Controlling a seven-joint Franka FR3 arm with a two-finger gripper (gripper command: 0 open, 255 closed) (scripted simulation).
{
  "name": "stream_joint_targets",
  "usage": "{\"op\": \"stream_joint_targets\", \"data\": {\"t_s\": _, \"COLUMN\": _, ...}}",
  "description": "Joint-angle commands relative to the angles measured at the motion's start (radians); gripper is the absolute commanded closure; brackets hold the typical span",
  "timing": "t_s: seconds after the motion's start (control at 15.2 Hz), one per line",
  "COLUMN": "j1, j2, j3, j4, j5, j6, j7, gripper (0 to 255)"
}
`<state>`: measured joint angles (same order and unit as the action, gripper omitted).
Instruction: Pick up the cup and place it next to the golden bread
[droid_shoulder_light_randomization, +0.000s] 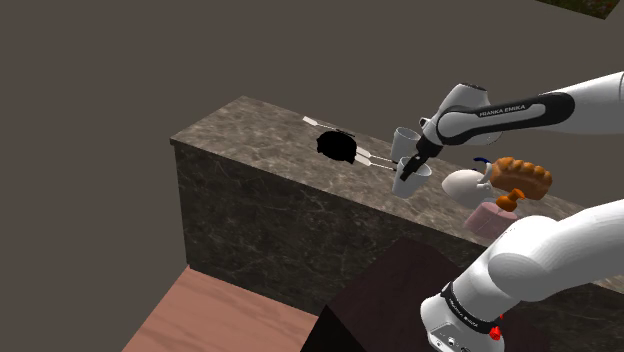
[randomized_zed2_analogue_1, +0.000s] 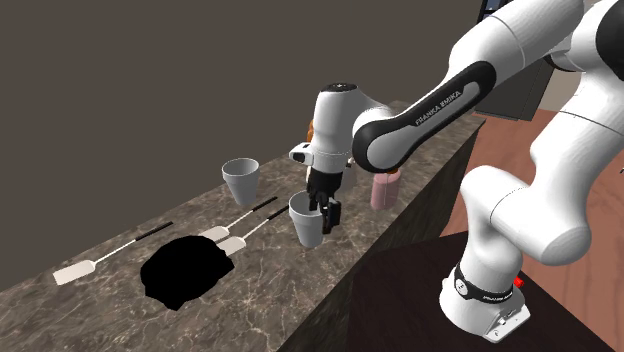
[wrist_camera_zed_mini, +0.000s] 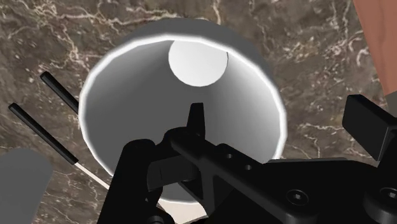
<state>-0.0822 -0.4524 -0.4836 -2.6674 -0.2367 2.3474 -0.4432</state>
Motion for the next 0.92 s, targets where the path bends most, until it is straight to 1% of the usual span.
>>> {"op": "stream_joint_targets", "data": {"t_s": 0.0, "j1": 0.000, "j2": 0.001, "j3": 0.000, "j4": 0.000, "j5": 0.000, "j6": 0.001, "j7": 0.000, "gripper": 0}}
{"op": "stream_joint_targets", "data": {"t_s": 0.2, "j1": 0.000, "j2": 0.001, "j3": 0.000, "j4": 0.000, "j5": 0.000, "j6": 0.001, "j7": 0.000, "gripper": 0}}
{"op": "stream_joint_targets", "data": {"t_s": 0.26, "j1": 0.000, "j2": 0.001, "j3": 0.000, "j4": 0.000, "j5": 0.000, "j6": 0.001, "j7": 0.000, "gripper": 255}}
{"op": "stream_joint_targets", "data": {"t_s": 0.86, "j1": 0.000, "j2": 0.001, "j3": 0.000, "j4": 0.000, "j5": 0.000, "j6": 0.001, "j7": 0.000, "gripper": 255}}
